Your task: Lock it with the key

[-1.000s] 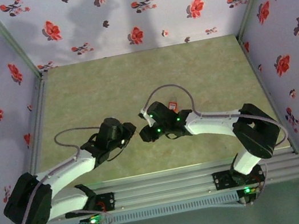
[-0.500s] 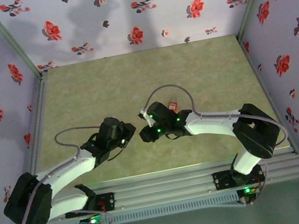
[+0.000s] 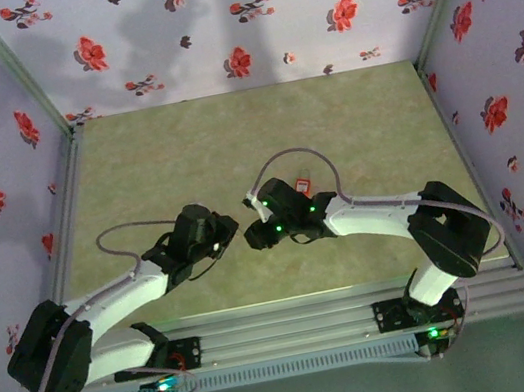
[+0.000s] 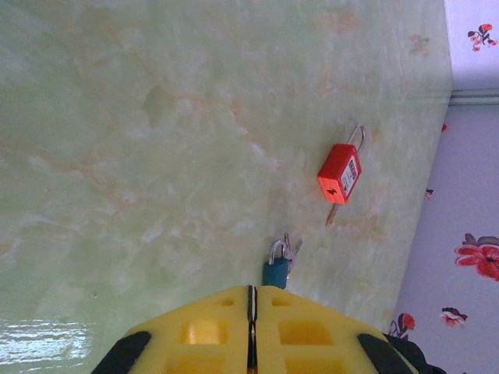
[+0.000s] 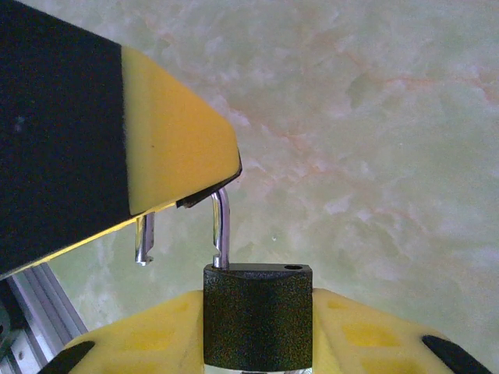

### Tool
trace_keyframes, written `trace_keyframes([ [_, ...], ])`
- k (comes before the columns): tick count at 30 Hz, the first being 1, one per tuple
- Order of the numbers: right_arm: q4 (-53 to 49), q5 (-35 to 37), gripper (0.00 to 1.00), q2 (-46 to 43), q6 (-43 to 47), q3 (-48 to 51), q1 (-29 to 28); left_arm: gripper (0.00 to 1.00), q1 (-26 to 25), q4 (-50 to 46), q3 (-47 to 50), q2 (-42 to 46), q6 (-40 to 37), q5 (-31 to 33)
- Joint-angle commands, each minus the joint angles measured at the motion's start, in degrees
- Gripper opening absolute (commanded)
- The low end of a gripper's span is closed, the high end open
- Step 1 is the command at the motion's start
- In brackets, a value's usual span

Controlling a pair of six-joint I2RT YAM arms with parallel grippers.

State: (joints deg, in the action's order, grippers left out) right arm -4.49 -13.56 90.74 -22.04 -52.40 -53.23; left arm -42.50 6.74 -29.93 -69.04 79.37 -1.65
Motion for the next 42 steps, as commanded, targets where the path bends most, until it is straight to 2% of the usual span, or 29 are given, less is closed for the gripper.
trace_keyframes([
  [1,1.81,-1.60,0.36,-1.41,1.83,-0.01,-0.75,0.00,-0.39,0.11,-1.11,0.83,-0.20,0.16],
  [10,1.63,-1.90,0.48,-1.55,2.09,0.09,-0.82,0.00,-0.39,-1.65,-1.25,2.62,-0.44,1.47],
  [18,1.80,-2.23,0.51,-1.73,2.18,0.36,-1.00,0.00,-0.39,-3.05,-1.58,3.27,-0.54,1.65],
  [29,2.08,-2.93,0.34,-0.48,2.28,-0.15,-2.02,0.00,-0.41,-2.92,-1.52,3.89,-0.24,1.65],
  [42,1.83,-2.31,0.20,-0.36,2.38,-0.15,-1.97,0.00,-0.37,-2.35,-0.43,5.77,0.57,1.44],
])
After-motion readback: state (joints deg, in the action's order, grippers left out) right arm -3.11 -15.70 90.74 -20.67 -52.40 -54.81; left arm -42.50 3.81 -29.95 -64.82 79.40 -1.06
